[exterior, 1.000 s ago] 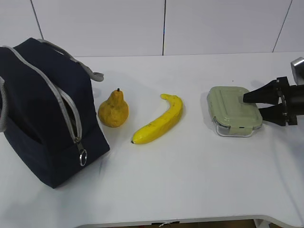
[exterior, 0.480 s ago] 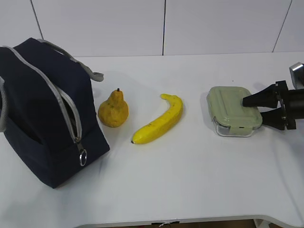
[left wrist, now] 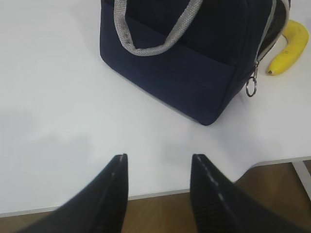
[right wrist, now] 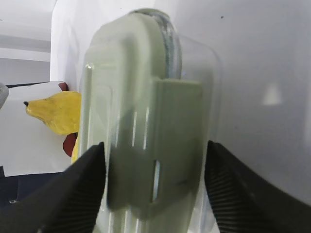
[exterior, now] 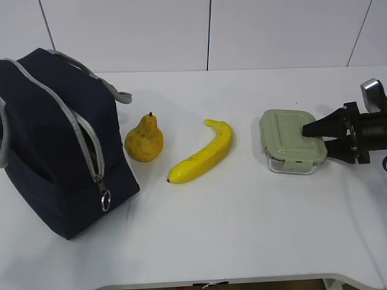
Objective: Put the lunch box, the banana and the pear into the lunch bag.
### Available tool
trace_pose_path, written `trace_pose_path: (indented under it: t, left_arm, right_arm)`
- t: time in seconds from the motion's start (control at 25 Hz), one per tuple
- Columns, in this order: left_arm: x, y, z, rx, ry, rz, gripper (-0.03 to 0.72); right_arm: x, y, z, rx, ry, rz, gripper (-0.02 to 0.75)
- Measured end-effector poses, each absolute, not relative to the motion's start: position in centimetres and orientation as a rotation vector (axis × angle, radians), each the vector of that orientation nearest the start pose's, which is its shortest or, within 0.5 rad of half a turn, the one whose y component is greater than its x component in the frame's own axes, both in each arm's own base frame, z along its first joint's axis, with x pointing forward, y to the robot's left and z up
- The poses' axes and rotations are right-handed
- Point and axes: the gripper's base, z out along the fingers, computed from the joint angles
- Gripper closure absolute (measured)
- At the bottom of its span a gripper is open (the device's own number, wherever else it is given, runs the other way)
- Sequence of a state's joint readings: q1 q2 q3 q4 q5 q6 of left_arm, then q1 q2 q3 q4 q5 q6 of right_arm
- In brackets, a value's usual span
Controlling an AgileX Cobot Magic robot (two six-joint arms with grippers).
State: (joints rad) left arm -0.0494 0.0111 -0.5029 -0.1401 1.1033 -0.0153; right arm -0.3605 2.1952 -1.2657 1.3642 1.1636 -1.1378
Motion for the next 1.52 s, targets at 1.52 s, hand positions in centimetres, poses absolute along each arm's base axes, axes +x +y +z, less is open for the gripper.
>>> trace_pose_path:
  t: [1.52]
  left_arm:
    - [-0.64, -1.11, 27.54, 0.045, 2.093, -0.208, 0.383]
  right_arm:
    - [39.46, -6.03, 11.91, 0.182, 2.336, 1.367, 0.368]
